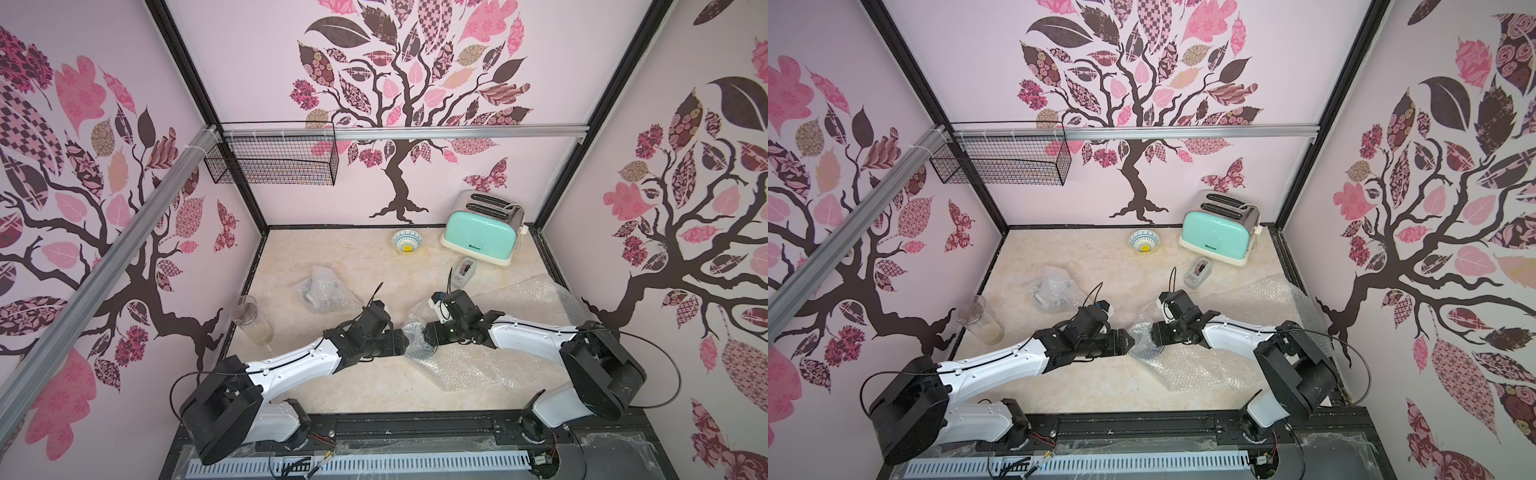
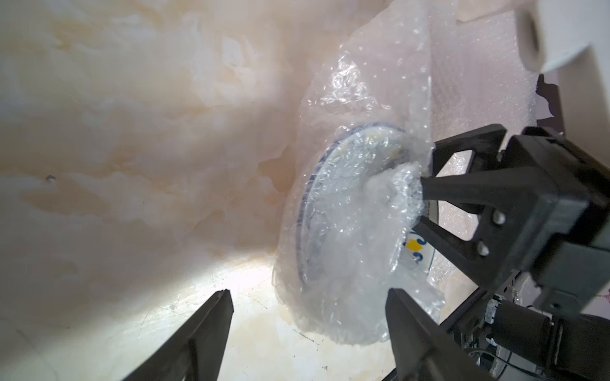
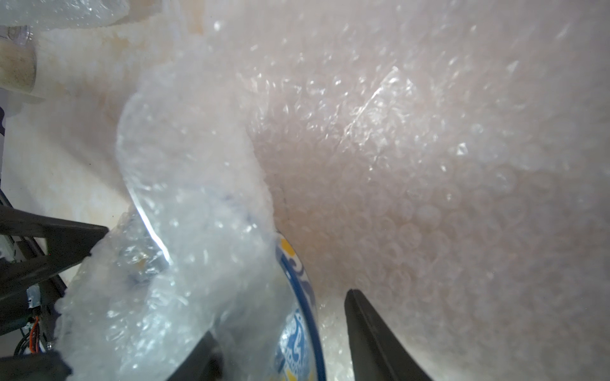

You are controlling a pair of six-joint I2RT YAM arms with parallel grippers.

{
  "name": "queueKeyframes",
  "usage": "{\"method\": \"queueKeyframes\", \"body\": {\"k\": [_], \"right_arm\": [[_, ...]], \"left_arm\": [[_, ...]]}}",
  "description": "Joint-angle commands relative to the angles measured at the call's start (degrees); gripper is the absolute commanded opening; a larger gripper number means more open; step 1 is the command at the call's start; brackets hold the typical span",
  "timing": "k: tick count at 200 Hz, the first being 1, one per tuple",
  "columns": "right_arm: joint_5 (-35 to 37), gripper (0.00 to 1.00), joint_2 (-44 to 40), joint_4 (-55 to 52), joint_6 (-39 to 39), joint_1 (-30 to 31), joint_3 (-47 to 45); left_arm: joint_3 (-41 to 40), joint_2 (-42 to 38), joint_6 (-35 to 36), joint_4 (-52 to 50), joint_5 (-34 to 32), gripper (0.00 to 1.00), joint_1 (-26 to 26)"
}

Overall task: Wrap bowls in bubble wrap
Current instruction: Wrap the bowl in bubble wrap.

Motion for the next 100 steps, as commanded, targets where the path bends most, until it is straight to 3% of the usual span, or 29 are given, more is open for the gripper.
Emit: {"method": "queueKeyframes", "body": {"k": [1,100], "right_arm": [[0.48,0.52,-0.88,-0.41,-0.27,0.06,-0.81],[-0.31,0.51,-0.85,0.34,-0.02,0.23,-1.54]], "left_arm": [[-0.40,0.72,-5.43,6.25,1.27,0.81,1.00],[2.41,15.96,-8.67,14.99,8.60,0.82,1.08]]}}
